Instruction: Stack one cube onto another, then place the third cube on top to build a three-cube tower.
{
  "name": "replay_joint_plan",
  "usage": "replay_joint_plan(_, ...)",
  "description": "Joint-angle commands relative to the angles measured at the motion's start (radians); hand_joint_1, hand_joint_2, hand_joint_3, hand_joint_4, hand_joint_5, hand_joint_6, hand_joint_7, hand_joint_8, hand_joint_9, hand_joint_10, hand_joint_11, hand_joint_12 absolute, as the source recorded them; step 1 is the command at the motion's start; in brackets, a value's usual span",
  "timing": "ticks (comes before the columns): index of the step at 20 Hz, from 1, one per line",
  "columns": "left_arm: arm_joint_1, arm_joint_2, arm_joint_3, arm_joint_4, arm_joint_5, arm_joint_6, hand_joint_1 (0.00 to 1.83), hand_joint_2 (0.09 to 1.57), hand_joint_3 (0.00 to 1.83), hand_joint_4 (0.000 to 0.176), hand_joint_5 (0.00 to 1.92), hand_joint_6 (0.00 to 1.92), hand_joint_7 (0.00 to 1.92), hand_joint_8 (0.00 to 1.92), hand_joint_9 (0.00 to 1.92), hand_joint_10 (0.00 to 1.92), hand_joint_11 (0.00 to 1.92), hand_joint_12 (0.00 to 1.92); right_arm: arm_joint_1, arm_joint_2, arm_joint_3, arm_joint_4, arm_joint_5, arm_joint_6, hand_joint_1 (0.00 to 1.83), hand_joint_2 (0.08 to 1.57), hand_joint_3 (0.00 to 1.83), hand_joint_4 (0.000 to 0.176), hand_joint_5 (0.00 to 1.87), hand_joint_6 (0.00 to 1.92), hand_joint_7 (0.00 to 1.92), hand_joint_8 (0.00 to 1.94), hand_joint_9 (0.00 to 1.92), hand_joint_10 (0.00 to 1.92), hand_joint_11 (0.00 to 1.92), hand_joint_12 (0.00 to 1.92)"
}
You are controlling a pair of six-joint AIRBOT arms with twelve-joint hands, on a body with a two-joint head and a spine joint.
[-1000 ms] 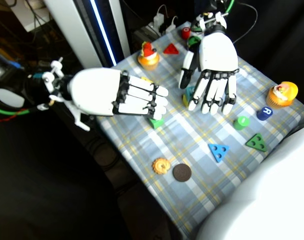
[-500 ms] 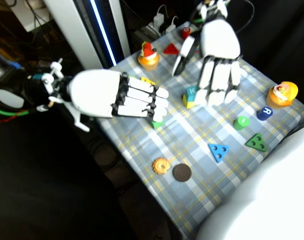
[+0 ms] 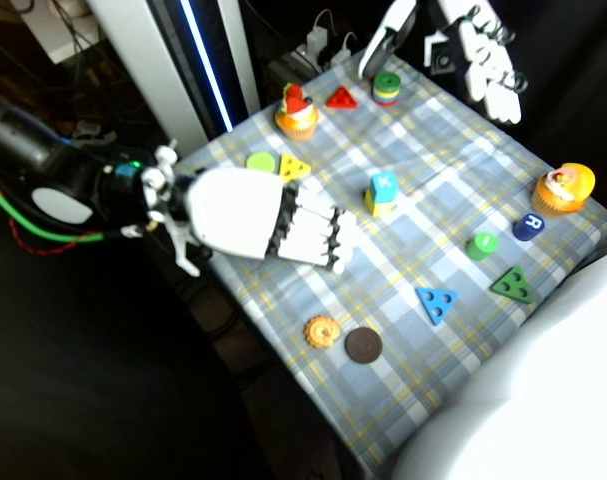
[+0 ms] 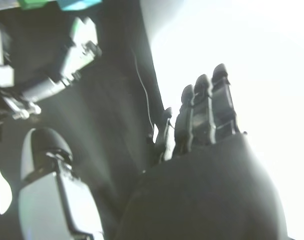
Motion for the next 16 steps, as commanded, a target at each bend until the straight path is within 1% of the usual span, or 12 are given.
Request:
replay_joint_plan(1,-0.002,0.01,-0.001,0.021,-0.122,-0.009,0.56,0.81,0.0,0.176,0.03,0.0,0.14,0.0,0.13,0.01,0.18,0.1,0.015,-0.009,0.007,0.018,0.094,-0.007,0.84,0.93,0.0,0.0,0.62,0.0,0.5,0.0,0.48,0.0,0.01,1.14)
replay_joint_plan(2,0.001,0.011,-0.003,0.019,-0.123,-0.009,0.56,0.8,0.0,0.176,0.03,0.0,0.15,0.0,0.14,0.01,0.17,0.1,0.017,-0.013,0.01,0.021,0.09,-0.01,0.84,0.93,0.0,0.0,0.64,0.01,0.52,0.0,0.49,0.0,0.02,1.15)
replay_joint_plan(5,0.009,0.012,-0.004,0.015,-0.125,-0.017,0.58,0.79,0.0,0.176,0.04,0.01,0.16,0.01,0.14,0.0,0.14,0.1,0.028,-0.021,0.019,0.032,0.069,-0.032,0.87,0.94,0.0,0.0,0.7,0.01,0.51,0.0,0.45,0.0,0.0,1.08)
replay_joint_plan(9,0.015,0.011,-0.004,0.014,-0.131,-0.035,0.6,0.78,0.0,0.176,0.04,0.0,0.17,0.0,0.15,0.0,0.15,0.11,0.035,-0.029,0.032,0.037,0.054,-0.032,0.96,0.95,0.0,0.0,0.85,0.01,0.61,0.01,0.52,0.01,0.03,1.03)
replay_joint_plan(13,0.019,0.011,-0.005,0.011,-0.131,-0.04,0.59,0.8,0.0,0.176,0.04,0.0,0.16,0.0,0.15,0.0,0.14,0.11,0.043,-0.032,0.039,0.041,0.048,-0.032,0.97,0.97,0.0,0.0,0.92,0.02,0.63,0.0,0.53,0.01,0.04,1.04)
replay_joint_plan(16,0.02,0.011,-0.006,0.01,-0.131,-0.043,0.62,0.82,0.01,0.176,0.04,0.0,0.15,0.0,0.14,0.0,0.09,0.09,0.044,-0.032,0.04,0.044,0.047,-0.032,1.02,0.99,0.0,0.0,0.98,0.02,0.68,0.01,0.55,0.01,0.06,1.01)
